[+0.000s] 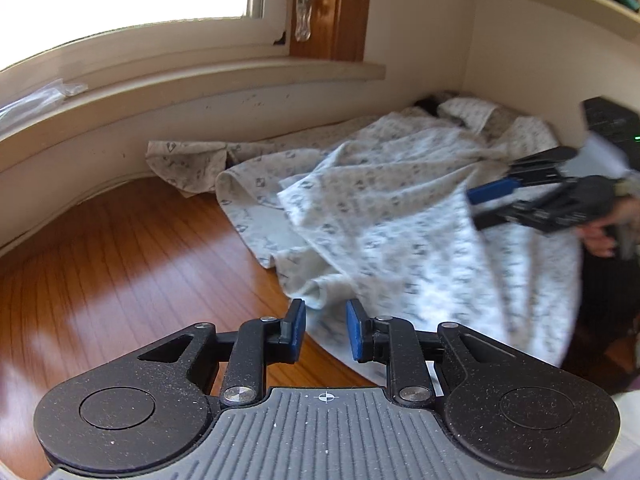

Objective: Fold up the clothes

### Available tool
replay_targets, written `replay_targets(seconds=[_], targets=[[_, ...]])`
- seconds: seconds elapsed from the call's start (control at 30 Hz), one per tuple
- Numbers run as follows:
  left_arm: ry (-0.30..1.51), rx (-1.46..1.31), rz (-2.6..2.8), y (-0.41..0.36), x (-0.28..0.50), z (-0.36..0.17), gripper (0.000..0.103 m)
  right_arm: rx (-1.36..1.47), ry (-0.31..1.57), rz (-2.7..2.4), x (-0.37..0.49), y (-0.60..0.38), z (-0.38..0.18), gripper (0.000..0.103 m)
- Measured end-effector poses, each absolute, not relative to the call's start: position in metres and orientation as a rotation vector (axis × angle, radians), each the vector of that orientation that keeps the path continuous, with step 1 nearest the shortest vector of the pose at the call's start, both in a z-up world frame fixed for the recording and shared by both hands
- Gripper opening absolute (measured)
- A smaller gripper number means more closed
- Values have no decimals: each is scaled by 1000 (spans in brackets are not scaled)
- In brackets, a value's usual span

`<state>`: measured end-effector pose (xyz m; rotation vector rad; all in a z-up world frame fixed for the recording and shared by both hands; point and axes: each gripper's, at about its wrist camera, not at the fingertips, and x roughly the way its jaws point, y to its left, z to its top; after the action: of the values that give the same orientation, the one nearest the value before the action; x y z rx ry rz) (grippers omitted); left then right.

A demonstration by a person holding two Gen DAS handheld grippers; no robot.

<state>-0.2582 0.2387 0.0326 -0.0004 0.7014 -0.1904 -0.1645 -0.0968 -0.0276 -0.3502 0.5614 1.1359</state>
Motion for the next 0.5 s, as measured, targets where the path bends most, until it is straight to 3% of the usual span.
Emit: replay_targets(seconds=[0.13, 0.27, 0.5], targets=[[704, 21, -172, 244, -240, 28, 25, -348, 567, 1202, -183, -93, -24, 44], [704, 89, -131, 247, -226, 28, 25, -413, 576, 1297, -212, -83, -14, 33], [698, 38, -136, 266, -214, 25, 25, -523, 582, 1496, -272, -47, -5, 34]])
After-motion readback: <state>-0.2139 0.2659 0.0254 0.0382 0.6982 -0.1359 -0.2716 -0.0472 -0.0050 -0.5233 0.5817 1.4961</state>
